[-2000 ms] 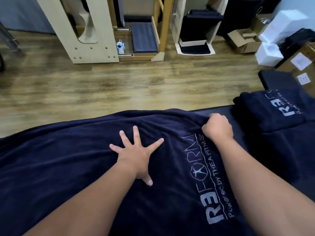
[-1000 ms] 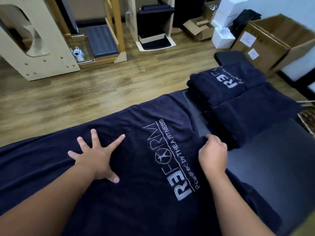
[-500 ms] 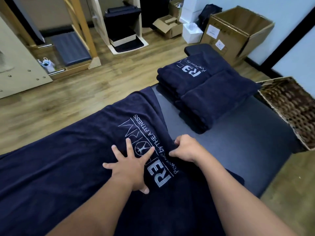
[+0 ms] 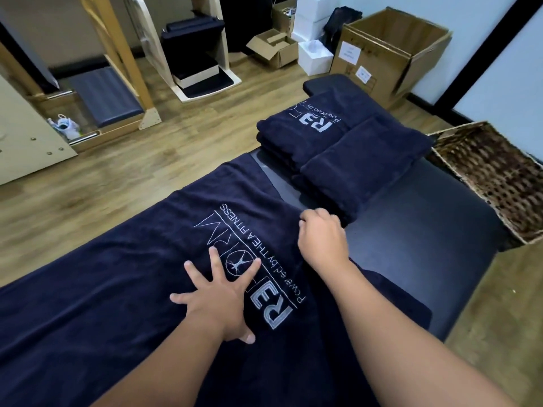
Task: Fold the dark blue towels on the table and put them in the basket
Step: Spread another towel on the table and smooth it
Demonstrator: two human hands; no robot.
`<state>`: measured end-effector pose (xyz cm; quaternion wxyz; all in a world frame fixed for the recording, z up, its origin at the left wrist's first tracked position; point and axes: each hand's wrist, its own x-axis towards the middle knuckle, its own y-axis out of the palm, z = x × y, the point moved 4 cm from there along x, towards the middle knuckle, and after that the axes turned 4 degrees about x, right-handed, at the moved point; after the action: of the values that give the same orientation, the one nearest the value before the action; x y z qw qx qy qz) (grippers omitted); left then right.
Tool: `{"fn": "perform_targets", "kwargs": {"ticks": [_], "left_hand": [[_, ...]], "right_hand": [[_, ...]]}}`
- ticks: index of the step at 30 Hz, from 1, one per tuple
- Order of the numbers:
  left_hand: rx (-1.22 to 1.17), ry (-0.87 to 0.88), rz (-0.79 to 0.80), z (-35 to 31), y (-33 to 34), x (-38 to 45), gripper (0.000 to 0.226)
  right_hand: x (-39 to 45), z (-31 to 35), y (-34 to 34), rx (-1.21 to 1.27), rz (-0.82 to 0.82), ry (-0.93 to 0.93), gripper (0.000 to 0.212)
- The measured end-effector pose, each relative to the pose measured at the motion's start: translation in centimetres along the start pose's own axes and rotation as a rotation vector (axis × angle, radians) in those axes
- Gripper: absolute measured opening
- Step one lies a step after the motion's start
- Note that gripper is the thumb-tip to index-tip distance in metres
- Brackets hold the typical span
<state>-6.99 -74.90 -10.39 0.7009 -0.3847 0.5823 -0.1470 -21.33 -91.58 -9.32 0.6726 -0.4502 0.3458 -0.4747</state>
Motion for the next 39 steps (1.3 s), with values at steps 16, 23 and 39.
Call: {"fn": "perform_targets", "kwargs": {"ticks": [16, 23, 39], "left_hand": [[0.009, 0.004, 0.026, -0.1, 0.1, 0.5, 0.147], [-0.002, 0.002, 0.044, -0.1, 0.2, 0.9, 0.148], [0.011, 0.014, -0.003, -0.3, 0.1, 0.4, 0.146]], "right_hand": [[9.5, 7.9, 1.7, 0.008, 0.134, 0.155, 0.025], [11.2, 8.4, 2.5, -0.076, -0.043, 0.053, 0.029], [-3.7, -1.0, 2.4, 0.106, 0.118, 0.026, 0.049]]}}
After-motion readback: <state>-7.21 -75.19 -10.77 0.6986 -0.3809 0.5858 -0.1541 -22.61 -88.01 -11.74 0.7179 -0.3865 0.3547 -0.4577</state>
